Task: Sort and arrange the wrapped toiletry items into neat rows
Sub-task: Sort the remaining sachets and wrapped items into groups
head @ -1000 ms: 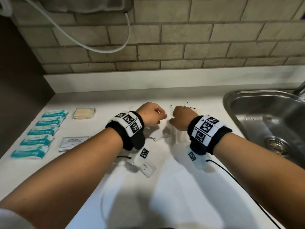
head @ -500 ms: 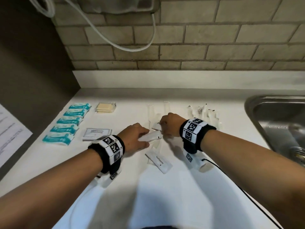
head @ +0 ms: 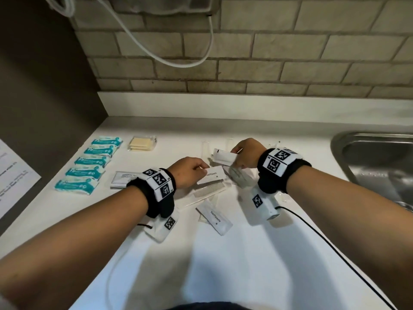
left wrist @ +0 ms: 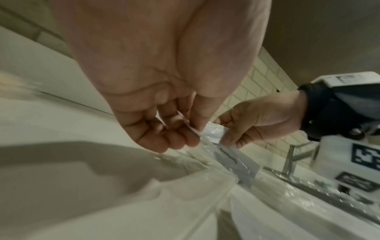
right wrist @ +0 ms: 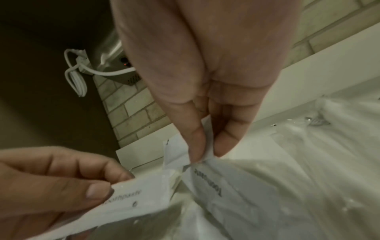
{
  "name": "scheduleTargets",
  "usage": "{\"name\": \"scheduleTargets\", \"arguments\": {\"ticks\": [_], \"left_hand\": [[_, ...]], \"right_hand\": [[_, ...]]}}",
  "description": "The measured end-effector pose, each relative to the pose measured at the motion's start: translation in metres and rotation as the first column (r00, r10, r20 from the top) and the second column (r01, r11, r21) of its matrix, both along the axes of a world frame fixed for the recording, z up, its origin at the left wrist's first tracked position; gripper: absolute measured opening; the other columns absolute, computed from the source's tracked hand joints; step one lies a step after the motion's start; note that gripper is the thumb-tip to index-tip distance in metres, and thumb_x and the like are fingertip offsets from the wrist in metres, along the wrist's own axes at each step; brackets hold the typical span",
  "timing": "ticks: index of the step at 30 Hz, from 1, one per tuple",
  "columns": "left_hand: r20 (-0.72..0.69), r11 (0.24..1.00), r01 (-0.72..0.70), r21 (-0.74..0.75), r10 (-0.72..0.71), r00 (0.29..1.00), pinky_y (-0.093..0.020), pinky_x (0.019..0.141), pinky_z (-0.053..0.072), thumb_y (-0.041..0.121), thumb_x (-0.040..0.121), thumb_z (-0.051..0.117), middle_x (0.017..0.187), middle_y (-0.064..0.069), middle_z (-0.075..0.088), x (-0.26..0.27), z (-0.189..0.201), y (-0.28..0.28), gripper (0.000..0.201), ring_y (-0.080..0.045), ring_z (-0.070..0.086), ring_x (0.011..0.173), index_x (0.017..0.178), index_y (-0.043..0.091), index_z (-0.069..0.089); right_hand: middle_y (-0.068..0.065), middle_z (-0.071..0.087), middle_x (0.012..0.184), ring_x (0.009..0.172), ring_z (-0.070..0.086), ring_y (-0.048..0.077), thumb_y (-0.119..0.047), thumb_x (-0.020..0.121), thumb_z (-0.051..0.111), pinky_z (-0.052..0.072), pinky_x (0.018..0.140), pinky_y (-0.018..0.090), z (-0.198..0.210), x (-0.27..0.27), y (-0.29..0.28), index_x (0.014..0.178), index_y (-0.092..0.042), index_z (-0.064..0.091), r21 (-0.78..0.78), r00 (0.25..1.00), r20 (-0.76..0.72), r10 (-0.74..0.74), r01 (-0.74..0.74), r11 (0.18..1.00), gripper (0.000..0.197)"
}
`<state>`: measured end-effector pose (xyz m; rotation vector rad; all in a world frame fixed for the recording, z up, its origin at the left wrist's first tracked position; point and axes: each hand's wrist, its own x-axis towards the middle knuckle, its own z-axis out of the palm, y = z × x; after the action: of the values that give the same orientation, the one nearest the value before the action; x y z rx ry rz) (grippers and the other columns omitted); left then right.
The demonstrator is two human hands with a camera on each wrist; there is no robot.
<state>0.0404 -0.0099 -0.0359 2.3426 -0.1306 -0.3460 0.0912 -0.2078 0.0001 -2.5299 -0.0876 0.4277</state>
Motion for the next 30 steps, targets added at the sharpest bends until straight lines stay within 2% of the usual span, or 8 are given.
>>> {"name": "scheduleTargets", "arguments": {"ticks": [5, 8, 10, 12, 14, 18, 23, 30], "left_hand": [[-0.153, 0.93, -0.189, -0.314, 0.147, 0.977, -0.022, 0.065, 0.058, 0.014, 0.099, 0.051, 0.088, -0.006, 0.066, -0.003, 0.003, 0.001, 0.015, -0.019, 0.065, 0.074, 0.108, 0.011, 0.063], [-0.298, 0.858, -0.292, -0.423, 0.172, 0.939, -0.039, 0.072, 0.061, 0.015, 0.101, 0.048, 0.09, -0.018, 0.071, -0.004, 0.004, 0.004, 0.017, -0.028, 0.071, 0.074, 0.11, 0.013, 0.062], [-0.321, 0.836, -0.312, -0.452, 0.174, 0.931, -0.047, 0.074, 0.06, 0.015, 0.101, 0.047, 0.087, -0.017, 0.073, -0.003, 0.004, 0.006, 0.016, -0.032, 0.071, 0.075, 0.102, 0.017, 0.063], [-0.329, 0.811, -0.342, -0.474, 0.197, 0.923, -0.044, 0.069, 0.059, 0.013, 0.102, 0.044, 0.08, -0.012, 0.075, -0.003, 0.006, 0.005, 0.018, -0.028, 0.072, 0.068, 0.1, 0.017, 0.062], [-0.353, 0.771, -0.391, -0.502, 0.229, 0.907, -0.039, 0.063, 0.057, 0.011, 0.102, 0.041, 0.071, -0.008, 0.075, -0.004, 0.008, 0.003, 0.019, -0.026, 0.071, 0.06, 0.104, 0.01, 0.06], [-0.413, 0.68, -0.451, -0.578, 0.233, 0.88, -0.05, 0.082, 0.055, 0.028, 0.096, 0.054, 0.072, -0.001, 0.073, -0.003, 0.011, 0.001, 0.026, -0.032, 0.065, 0.065, 0.104, 0.003, 0.06], [-0.358, 0.734, -0.404, -0.545, 0.232, 0.904, -0.031, 0.063, 0.06, 0.009, 0.09, 0.066, 0.082, -0.009, 0.069, -0.002, 0.008, 0.003, 0.01, -0.016, 0.068, 0.053, 0.098, 0.01, 0.06], [-0.322, 0.746, -0.415, -0.52, 0.279, 0.905, -0.035, 0.068, 0.06, 0.005, 0.093, 0.061, 0.099, -0.016, 0.07, 0.001, 0.006, 0.012, 0.016, -0.015, 0.068, 0.055, 0.106, 0.013, 0.056]], "right_hand": [[0.008, 0.064, 0.083, 0.061, 0.056, 0.017, 0.0, 0.077, 0.071, 0.054, 0.068, 0.027, 0.003, 0.001, -0.009, 0.101, -0.01, 0.069, 0.126, 1.0, -0.022, -0.022, 0.025, 0.992, 0.026], [0.006, 0.063, 0.084, 0.062, 0.053, 0.014, -0.001, 0.076, 0.071, 0.048, 0.066, 0.029, 0.003, -0.001, -0.008, 0.092, -0.013, 0.068, 0.192, 0.999, 0.048, 0.013, -0.022, 0.981, 0.02], [0.0, 0.06, 0.081, 0.062, 0.051, 0.011, 0.0, 0.074, 0.072, 0.044, 0.067, 0.026, 0.003, -0.006, -0.005, 0.082, -0.019, 0.062, 0.238, 0.989, 0.129, 0.074, -0.103, 0.966, 0.023], [-0.005, 0.055, 0.077, 0.064, 0.05, 0.011, 0.004, 0.075, 0.069, 0.043, 0.063, 0.021, 0.0, -0.013, 0.0, 0.081, -0.021, 0.059, 0.238, 0.97, 0.193, 0.15, -0.195, 0.952, 0.027], [-0.007, 0.055, 0.073, 0.065, 0.051, 0.012, 0.005, 0.074, 0.064, 0.047, 0.064, 0.025, -0.005, -0.02, 0.005, 0.083, -0.022, 0.059, 0.177, 0.943, 0.229, 0.24, -0.283, 0.943, 0.029], [-0.002, 0.058, 0.076, 0.07, 0.054, 0.016, 0.011, 0.068, 0.061, 0.052, 0.067, 0.033, -0.012, -0.031, 0.012, 0.088, -0.014, 0.06, 0.057, 0.877, 0.289, 0.385, -0.417, 0.907, 0.032], [0.002, 0.059, 0.087, 0.077, 0.058, 0.022, 0.011, 0.065, 0.062, 0.05, 0.066, 0.031, -0.013, -0.033, 0.016, 0.095, -0.013, 0.056, 0.032, 0.843, 0.33, 0.425, -0.46, 0.887, 0.038], [0.001, 0.06, 0.085, 0.073, 0.054, 0.018, 0.005, 0.071, 0.065, 0.051, 0.07, 0.03, -0.007, -0.027, 0.006, 0.098, -0.013, 0.058, 0.053, 0.89, 0.267, 0.369, -0.396, 0.917, 0.034]]}}
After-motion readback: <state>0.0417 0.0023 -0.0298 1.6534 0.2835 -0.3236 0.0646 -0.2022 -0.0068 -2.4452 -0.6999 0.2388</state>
